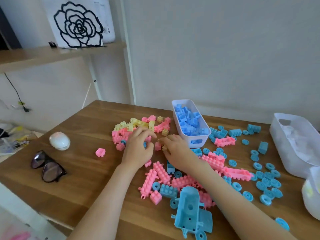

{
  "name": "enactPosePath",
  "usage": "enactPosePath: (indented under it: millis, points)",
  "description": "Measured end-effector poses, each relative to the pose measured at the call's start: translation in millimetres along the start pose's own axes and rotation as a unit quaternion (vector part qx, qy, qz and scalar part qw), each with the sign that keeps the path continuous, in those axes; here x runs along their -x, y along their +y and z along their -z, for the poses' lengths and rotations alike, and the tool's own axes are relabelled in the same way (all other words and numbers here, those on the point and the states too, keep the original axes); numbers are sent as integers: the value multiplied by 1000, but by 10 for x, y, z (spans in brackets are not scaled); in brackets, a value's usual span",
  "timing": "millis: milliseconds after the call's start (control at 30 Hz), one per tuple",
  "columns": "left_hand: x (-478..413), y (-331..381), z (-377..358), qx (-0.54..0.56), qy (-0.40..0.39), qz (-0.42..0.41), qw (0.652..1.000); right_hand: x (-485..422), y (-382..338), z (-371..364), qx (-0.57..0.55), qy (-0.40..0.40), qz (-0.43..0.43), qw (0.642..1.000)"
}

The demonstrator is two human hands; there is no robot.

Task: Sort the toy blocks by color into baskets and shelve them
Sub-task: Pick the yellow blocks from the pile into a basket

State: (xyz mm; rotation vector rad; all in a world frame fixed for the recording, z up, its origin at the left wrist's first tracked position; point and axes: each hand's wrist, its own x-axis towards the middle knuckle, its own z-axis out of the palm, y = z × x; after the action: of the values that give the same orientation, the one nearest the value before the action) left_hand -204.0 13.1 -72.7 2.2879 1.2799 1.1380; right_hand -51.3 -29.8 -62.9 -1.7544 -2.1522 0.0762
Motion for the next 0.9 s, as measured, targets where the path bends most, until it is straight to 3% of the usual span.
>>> enactPosePath:
  millis: [200,333,700,900]
  points:
    - [7,-5,-25,-48,-106,-23,993,-11,67,-125,-84,56,-3,995]
    - [4,17,-32,-57,-155,29,986,-8,77,-134,-141,70,-6,987]
    - [-16,-12,-34,-15,-114,58,992,30,75,-98,-108,54,-40,992]
    - [-11,-35,-54,-57,-137,49,988,49,57,-87,-102,48,-39,993]
